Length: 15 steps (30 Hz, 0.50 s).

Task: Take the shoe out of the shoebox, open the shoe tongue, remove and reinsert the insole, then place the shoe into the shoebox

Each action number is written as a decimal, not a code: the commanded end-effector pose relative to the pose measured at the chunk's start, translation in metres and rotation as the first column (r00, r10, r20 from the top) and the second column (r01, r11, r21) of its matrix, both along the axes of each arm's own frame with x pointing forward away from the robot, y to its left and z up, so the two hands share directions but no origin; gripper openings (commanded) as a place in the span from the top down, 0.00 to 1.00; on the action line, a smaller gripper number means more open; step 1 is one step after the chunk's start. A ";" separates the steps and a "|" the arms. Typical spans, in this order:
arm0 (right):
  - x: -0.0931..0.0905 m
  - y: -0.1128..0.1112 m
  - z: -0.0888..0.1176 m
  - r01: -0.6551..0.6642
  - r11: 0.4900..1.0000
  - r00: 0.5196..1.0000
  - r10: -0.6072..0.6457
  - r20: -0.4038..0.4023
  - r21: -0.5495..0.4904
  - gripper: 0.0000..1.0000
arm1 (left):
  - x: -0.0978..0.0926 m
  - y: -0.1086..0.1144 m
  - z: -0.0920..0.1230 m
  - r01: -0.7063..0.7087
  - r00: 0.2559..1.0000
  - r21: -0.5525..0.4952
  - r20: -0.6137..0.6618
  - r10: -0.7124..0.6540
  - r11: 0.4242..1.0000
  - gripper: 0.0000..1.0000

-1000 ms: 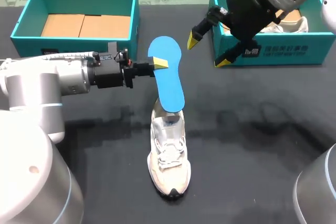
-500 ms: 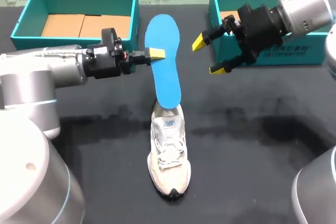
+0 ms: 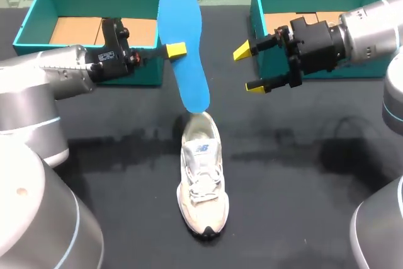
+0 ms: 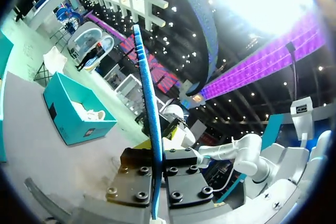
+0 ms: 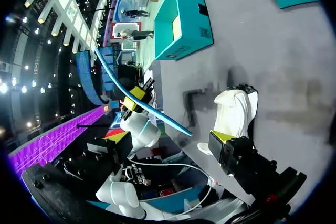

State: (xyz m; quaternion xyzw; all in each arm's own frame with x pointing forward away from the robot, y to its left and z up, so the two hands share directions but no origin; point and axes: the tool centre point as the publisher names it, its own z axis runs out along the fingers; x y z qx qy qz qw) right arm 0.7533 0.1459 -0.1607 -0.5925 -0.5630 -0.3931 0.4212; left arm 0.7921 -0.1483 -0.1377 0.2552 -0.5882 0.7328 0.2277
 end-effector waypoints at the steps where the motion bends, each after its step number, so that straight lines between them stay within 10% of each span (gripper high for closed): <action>1: -0.003 0.001 -0.003 0.006 1.000 1.000 -0.006 0.002 0.009 0.00 | 0.002 -0.003 0.004 -0.035 0.921 -0.016 0.388 0.038 0.999 1.00; 3: -0.003 0.001 -0.003 0.006 1.000 1.000 -0.006 0.002 0.009 0.00 | 0.004 -0.002 0.009 -0.075 0.834 -0.008 0.547 0.067 0.997 1.00; 15: -0.003 0.001 -0.003 0.006 1.000 1.000 -0.006 0.002 0.009 0.00 | 0.004 -0.002 0.009 -0.075 0.834 -0.008 0.547 0.067 0.997 1.00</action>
